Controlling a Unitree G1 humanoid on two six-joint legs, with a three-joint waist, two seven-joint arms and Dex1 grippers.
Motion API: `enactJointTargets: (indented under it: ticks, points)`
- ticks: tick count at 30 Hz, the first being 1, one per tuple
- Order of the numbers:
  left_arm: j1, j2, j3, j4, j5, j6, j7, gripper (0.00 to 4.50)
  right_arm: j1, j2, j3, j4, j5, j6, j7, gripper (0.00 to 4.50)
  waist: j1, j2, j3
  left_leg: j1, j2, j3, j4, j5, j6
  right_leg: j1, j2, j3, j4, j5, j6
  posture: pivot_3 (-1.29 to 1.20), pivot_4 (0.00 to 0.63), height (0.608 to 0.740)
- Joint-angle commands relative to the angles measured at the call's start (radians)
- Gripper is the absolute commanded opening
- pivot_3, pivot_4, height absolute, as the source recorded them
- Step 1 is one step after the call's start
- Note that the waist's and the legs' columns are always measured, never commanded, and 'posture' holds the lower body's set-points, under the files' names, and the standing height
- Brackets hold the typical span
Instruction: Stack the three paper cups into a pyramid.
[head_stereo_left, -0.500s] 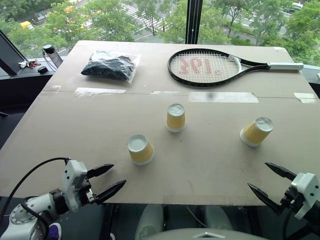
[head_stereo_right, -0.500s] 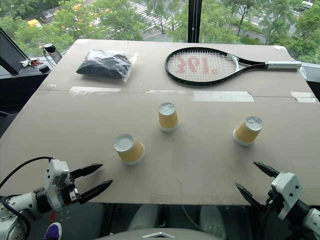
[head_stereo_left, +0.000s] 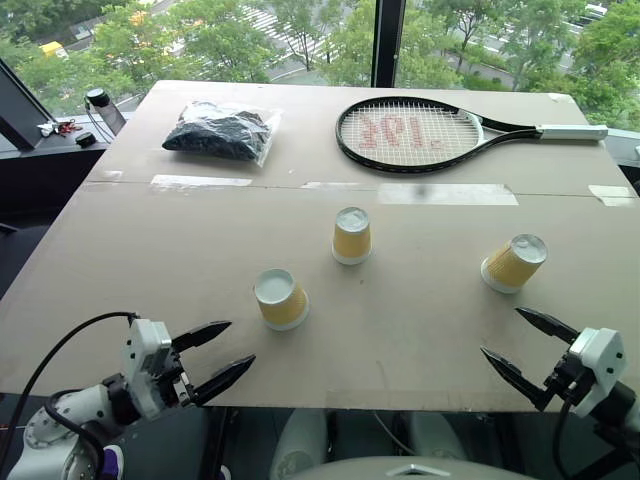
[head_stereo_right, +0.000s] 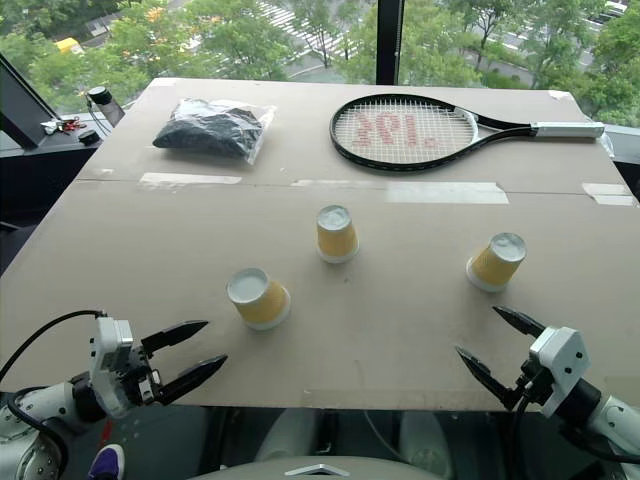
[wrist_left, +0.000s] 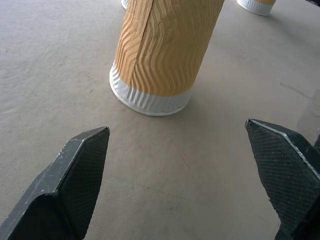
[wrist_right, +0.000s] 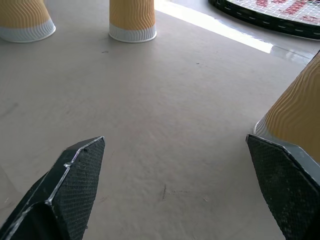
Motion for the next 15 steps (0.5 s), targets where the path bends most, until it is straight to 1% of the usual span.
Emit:
enactJointTargets:
  ticks: [1,5,7,13,15]
  points:
    - [0.015,0.002,0.032,-0.010,-0.050,-0.049,-0.067,4.48,-0.036,0.020,0.000,-0.027,0.027,0.027,-0.047,4.50,-0.001,0.000,0.000,0.000,0.000,0.000,0.000,0.000,0.000,0.000,0.000,0.000,0.000,0.000,0.000,0.00,0.150,0.740]
    - [0.036,0.012,0.030,-0.019,-0.052,-0.060,-0.100,4.48,-0.109,0.063,-0.024,-0.018,0.009,0.081,-0.178,4.50,-0.001,0.000,0.000,0.000,0.000,0.000,0.000,0.000,0.000,0.000,0.000,0.000,0.000,0.000,0.000,0.00,0.150,0.740]
    - [0.046,0.014,0.029,-0.026,-0.058,-0.058,-0.111,4.48,-0.150,0.076,-0.039,-0.015,0.025,0.121,-0.233,4.50,-0.001,0.000,0.000,0.000,0.000,0.000,0.000,0.000,0.000,0.000,0.000,0.000,0.000,0.000,0.000,0.00,0.150,0.740]
    - [0.048,0.021,0.026,-0.032,-0.058,-0.064,-0.130,4.48,-0.259,0.067,-0.053,0.003,0.031,0.223,-0.324,4.50,-0.001,0.000,0.000,0.000,0.000,0.000,0.000,0.000,0.000,0.000,0.001,0.000,0.001,0.000,0.000,0.00,0.150,0.740]
    - [0.051,0.020,0.033,-0.052,-0.081,-0.056,-0.134,4.48,-0.294,0.071,-0.058,0.015,0.026,0.252,-0.360,4.50,-0.002,0.000,0.000,0.000,0.000,0.000,0.000,0.000,0.000,0.000,0.001,0.000,0.001,0.000,0.000,0.00,0.150,0.740]
